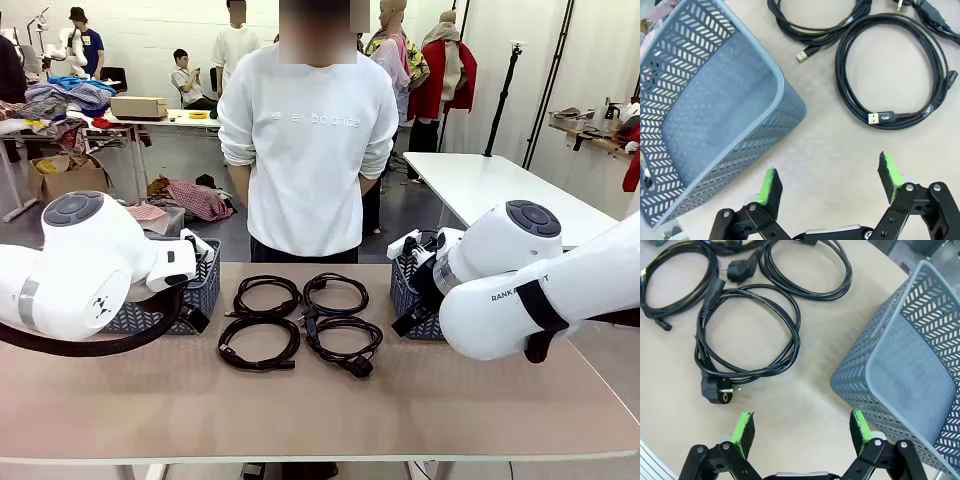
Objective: Organize the cables according to human instructions.
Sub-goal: Pick up a bundle of cables and place it in the basket indicated by the human.
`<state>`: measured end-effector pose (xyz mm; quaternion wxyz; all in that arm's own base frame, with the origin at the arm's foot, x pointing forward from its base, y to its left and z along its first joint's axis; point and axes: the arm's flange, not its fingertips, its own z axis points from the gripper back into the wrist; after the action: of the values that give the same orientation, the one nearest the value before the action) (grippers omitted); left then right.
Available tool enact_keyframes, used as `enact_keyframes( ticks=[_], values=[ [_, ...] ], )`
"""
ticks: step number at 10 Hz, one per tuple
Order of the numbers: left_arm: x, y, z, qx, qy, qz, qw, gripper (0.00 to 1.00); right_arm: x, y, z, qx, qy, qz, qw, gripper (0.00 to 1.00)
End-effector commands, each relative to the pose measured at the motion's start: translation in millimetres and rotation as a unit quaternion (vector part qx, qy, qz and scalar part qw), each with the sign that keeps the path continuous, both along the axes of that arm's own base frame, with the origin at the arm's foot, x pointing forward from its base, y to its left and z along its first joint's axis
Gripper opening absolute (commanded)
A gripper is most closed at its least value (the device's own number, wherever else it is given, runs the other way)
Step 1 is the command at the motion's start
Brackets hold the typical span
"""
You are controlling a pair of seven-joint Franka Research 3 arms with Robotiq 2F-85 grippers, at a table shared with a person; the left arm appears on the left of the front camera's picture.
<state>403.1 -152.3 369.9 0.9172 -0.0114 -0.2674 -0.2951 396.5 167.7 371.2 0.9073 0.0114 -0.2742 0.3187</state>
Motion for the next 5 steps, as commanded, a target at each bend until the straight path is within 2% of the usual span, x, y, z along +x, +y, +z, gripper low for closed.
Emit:
enact_keyframes(
  ticks=[1, 5],
  values=[
    [0.0, 0.0, 0.1, 0.0, 0.0, 0.0, 1.0, 1.0, 0.0, 0.0, 0.0, 0.0, 0.0, 0.0, 1.0, 1.0],
    [0.0, 0.0, 0.1, 0.0, 0.0, 0.0, 1.0, 1.0, 0.0, 0.0, 0.0, 0.0, 0.0, 0.0, 1.0, 1.0]
  ],
)
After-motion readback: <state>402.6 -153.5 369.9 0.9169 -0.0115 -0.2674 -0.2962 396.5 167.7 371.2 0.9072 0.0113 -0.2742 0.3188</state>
